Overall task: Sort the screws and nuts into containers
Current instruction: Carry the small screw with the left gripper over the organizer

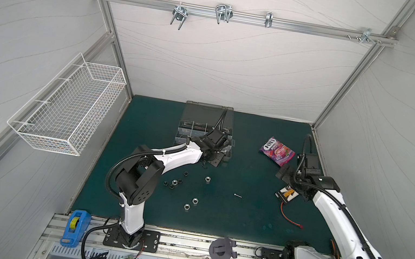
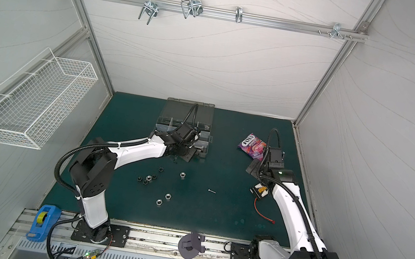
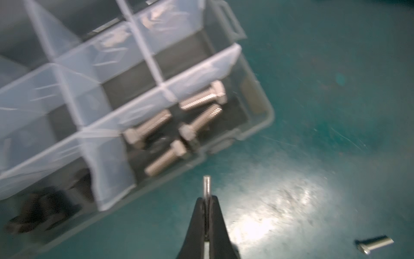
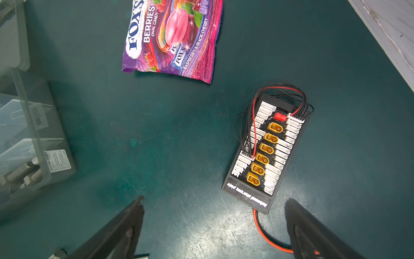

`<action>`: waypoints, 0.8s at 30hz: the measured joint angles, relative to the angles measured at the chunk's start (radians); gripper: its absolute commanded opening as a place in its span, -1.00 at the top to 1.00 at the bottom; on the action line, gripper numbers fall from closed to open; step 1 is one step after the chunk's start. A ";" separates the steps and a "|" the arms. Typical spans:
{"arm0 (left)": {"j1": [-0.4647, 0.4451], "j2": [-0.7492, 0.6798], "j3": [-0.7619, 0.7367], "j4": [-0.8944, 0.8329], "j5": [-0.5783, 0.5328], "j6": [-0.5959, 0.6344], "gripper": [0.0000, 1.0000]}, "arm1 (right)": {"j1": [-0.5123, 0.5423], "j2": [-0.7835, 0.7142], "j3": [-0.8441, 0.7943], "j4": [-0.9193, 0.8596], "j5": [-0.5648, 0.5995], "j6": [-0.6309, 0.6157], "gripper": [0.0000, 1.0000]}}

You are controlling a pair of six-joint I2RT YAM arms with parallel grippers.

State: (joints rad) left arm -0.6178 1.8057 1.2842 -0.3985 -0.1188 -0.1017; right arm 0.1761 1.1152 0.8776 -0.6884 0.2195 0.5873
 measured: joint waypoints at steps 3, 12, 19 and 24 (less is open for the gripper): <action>0.054 -0.017 0.000 -0.008 -0.006 -0.004 1.00 | 0.000 0.000 0.000 0.000 -0.002 0.000 -0.98; 0.228 -0.017 0.079 -0.067 -0.016 0.005 1.00 | 0.000 0.000 0.000 0.000 -0.008 0.000 -0.98; 0.327 0.032 0.177 -0.075 0.010 0.011 1.00 | 0.000 0.000 0.000 0.000 -0.012 0.000 -0.98; 0.380 0.108 0.228 -0.085 0.046 0.012 1.00 | 0.000 0.000 0.001 0.000 -0.012 0.000 -0.98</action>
State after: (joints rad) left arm -0.2375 1.9133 1.5124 -0.4839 -0.0731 -0.0898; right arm 0.1761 1.1152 0.8783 -0.6888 0.2077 0.5877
